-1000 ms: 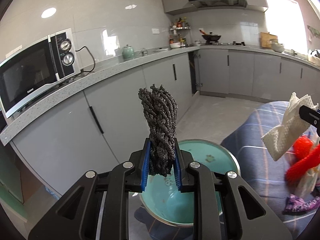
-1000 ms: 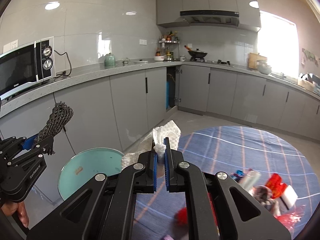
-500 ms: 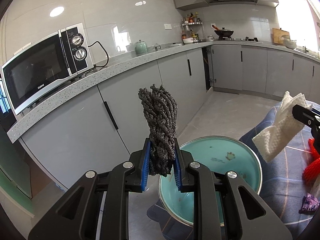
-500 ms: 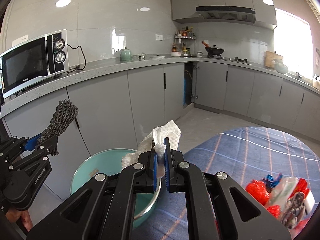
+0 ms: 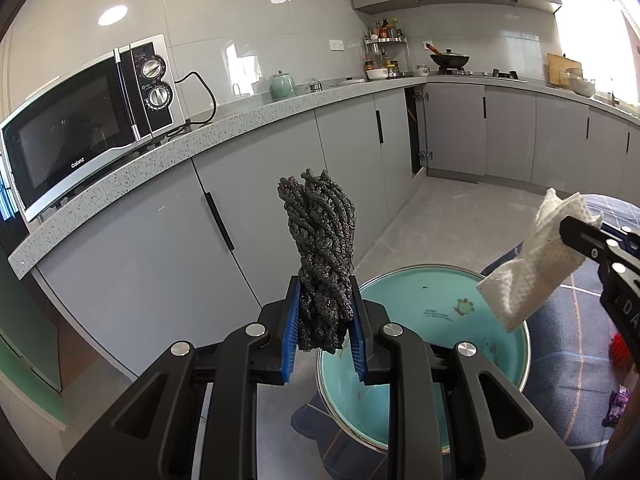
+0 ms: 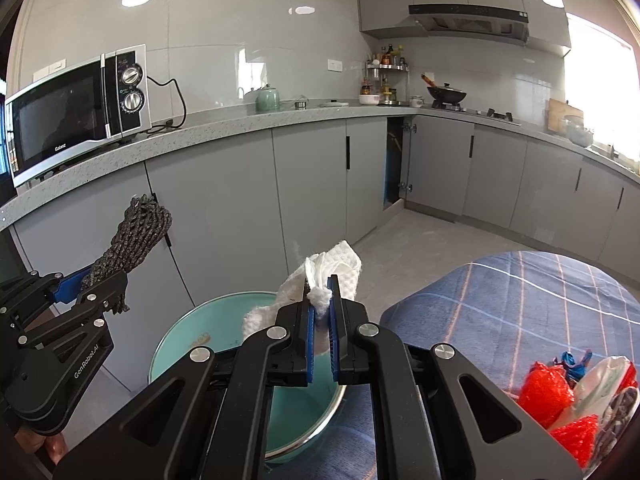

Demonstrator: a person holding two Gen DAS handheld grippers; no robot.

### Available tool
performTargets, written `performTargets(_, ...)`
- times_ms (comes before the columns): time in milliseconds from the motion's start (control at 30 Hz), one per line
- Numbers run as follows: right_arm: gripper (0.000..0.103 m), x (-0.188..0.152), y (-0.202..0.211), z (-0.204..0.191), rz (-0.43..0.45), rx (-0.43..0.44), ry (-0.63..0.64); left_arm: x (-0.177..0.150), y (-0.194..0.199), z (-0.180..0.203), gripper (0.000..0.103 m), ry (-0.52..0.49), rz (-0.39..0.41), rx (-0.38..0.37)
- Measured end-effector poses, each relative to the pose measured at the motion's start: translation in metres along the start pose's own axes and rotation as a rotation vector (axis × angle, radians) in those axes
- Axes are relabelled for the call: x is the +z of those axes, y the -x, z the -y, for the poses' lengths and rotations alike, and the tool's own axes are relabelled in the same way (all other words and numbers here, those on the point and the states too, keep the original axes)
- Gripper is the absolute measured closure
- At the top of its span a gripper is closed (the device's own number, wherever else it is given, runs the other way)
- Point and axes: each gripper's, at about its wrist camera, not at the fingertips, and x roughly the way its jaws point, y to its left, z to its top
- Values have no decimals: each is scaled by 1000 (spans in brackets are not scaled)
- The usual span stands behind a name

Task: Collect trash
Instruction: 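Open both tools to drop scrubber and tissue into the wastebasket, then move both tools back to the trash pile on the table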

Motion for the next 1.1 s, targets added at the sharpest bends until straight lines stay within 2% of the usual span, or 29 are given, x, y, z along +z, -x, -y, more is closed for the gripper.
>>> performTargets(167, 95, -4, -5, -2, -6, 4, 6, -1, 0, 1, 79, 0, -3, -7)
performTargets(233, 91, -6, -9, -1, -13, 11, 3, -1, -2, 2, 78, -4, -10, -19)
performTargets(267, 86, -8, -11, 0, -19, 11, 1, -1, -3, 4, 76, -4, -13, -22)
performTargets(300, 75, -8, -12, 1, -21, 9, -2, -2, -3, 5, 68, -7, -15, -21)
performTargets(333, 71, -9, -13, 2, -24, 10, -10, -2, -4, 6, 61, -11, -13, -21)
performTargets(633, 64, -15, -12, 10, -31, -8, -28, -6, -3, 12, 49, -24, -13, -27)
performTargets(700, 58, -16, -13, 11, -40, -1, -32, -6, -3, 12, 44, -23, -12, -25)
performTargets(800, 58, -18, -10, 11, -39, -7, -25, -5, -1, 10, 43, -19, -5, -22)
performTargets(1000, 55, -19, 18, 21, -11, -61, -18, -4, 6, 14, 33, -7, 8, -39)
performTargets(1100, 55, -22, 39, 35, 10, -98, -33, -6, 13, 25, 33, -23, 17, -63)
